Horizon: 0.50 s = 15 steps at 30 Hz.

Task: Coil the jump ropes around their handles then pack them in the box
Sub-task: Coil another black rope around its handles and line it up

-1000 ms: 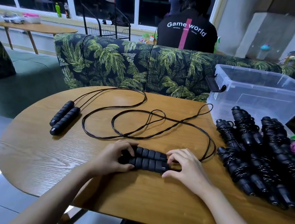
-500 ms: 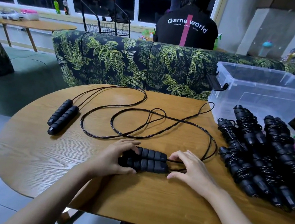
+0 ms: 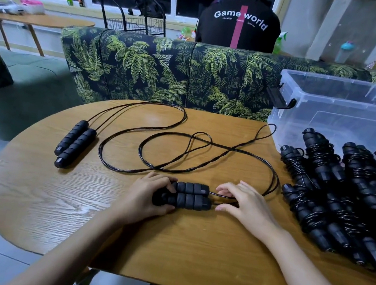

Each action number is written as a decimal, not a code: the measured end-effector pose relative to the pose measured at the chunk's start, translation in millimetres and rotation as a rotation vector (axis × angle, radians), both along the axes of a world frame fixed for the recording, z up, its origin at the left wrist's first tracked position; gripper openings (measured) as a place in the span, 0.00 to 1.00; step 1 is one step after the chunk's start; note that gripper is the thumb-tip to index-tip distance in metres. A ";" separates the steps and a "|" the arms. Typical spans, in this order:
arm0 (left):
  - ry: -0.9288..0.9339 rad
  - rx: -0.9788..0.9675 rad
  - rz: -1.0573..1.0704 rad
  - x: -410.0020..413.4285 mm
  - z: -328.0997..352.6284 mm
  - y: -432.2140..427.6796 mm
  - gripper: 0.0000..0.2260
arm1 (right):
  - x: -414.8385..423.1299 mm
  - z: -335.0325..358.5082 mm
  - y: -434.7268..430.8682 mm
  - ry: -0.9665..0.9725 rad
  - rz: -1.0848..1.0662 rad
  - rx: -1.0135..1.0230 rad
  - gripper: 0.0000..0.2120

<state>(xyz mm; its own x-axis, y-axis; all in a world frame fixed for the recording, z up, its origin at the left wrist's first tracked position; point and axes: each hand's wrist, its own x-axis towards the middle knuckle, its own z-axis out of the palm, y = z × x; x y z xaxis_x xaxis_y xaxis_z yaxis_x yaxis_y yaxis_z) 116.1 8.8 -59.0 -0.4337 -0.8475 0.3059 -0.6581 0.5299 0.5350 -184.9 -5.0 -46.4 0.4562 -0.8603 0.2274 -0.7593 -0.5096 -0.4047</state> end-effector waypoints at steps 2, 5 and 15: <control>0.012 -0.024 0.056 1.5 -2.6 0.8 0.14 | 1.6 2.5 -5.1 0.040 -0.011 -0.024 0.20; 0.031 -0.053 0.134 4.6 -5.6 2.1 0.15 | -4.2 3.8 -11.4 0.103 -0.034 -0.066 0.18; -0.020 -0.090 0.371 -34.9 -7.3 -2.1 0.15 | -20.5 3.3 13.5 0.083 -0.396 -0.377 0.10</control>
<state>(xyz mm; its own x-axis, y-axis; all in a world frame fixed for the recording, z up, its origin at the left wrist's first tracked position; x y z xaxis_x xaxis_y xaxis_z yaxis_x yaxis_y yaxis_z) 81.2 6.7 -66.2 -0.1086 -0.9184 0.3805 -0.8238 0.2974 0.4827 -205.4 8.5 -43.1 0.1441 -0.8359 0.5297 -0.9439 -0.2768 -0.1799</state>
